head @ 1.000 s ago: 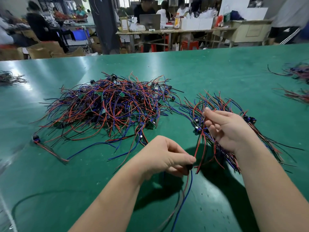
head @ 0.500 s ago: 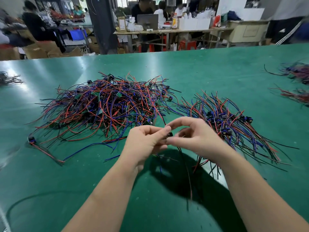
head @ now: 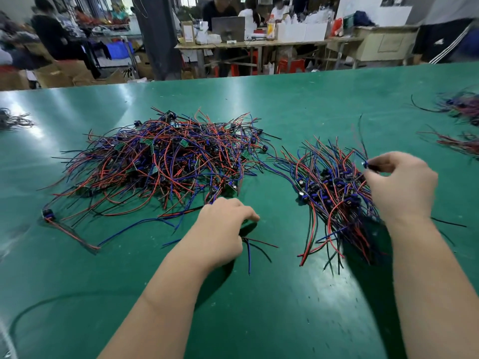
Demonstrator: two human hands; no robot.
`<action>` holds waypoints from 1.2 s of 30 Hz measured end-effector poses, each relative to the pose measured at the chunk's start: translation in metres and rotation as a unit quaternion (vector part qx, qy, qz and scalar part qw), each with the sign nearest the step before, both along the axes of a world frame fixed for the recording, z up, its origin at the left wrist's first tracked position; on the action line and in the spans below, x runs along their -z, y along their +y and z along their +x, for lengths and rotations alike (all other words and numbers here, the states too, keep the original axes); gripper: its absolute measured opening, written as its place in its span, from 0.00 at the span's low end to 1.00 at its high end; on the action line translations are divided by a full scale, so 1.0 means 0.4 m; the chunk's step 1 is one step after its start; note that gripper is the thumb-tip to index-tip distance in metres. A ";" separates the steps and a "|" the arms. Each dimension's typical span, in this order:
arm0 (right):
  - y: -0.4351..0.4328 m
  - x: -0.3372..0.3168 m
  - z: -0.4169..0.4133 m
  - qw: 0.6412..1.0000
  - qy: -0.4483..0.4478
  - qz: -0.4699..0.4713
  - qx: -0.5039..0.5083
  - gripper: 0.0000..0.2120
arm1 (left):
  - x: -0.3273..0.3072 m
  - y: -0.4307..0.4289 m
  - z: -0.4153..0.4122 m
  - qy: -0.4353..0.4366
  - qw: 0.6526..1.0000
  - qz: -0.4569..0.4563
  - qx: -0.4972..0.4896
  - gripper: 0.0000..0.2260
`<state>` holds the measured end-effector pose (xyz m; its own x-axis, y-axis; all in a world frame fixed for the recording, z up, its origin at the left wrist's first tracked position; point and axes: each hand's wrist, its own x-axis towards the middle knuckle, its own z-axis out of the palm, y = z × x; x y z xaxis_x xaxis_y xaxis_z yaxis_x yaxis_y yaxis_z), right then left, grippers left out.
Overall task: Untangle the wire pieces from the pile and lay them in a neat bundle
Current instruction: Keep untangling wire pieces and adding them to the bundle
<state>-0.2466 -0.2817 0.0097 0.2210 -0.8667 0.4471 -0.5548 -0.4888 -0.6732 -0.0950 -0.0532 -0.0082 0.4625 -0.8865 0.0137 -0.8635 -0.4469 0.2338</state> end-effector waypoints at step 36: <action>0.248 0.006 0.115 0.691 -0.241 0.424 -0.534 0.08 | -0.049 -0.035 -0.049 0.542 0.606 -0.579 -0.057 0.05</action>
